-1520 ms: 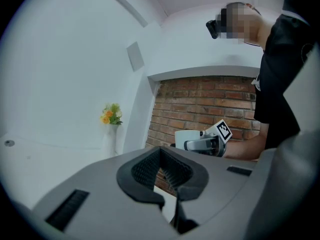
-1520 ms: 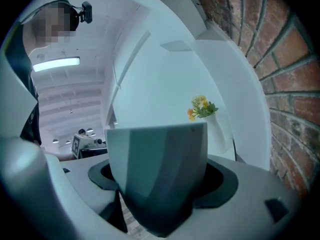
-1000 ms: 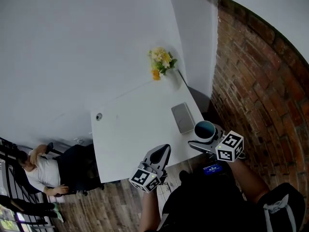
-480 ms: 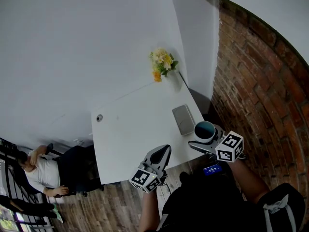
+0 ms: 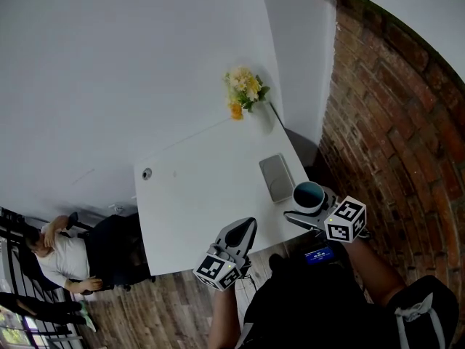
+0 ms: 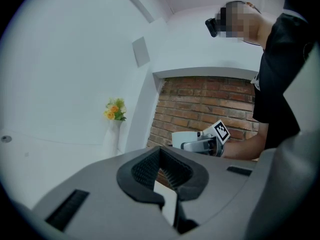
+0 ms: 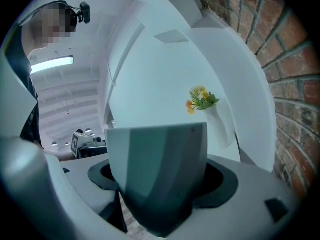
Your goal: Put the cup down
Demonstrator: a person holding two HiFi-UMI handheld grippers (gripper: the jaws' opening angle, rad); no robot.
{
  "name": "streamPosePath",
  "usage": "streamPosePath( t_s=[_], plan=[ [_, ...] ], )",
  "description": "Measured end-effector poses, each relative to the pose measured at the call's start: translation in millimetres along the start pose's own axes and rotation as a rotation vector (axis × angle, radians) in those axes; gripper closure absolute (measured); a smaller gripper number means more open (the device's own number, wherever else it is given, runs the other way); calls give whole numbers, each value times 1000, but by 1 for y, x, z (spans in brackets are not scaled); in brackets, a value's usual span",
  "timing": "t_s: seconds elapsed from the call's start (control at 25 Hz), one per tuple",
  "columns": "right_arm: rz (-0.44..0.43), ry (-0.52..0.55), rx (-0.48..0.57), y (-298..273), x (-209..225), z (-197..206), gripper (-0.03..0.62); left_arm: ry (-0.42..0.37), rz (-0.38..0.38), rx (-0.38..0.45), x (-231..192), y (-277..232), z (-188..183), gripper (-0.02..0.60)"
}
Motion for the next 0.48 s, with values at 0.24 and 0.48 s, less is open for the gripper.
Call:
streamPosePath(
  t_s=[0.24,0.48],
  plan=[
    [-21,-31,-40,-35,38,13,189,-3,-17,-12,-15,-7,-4,574],
    [3,-39,-58,-92,104,15,189,-30,-36,-10,-39,-26,-16,574]
  ],
)
Point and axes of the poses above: the fingertips, and each gripper's own axes: y backward along the fingers, x to its right, z out of its underside, the point moved 4 cm from there along y, backward along the fingers, and after that the axes turned 2 degrees about -z, right-handed, at the moved point
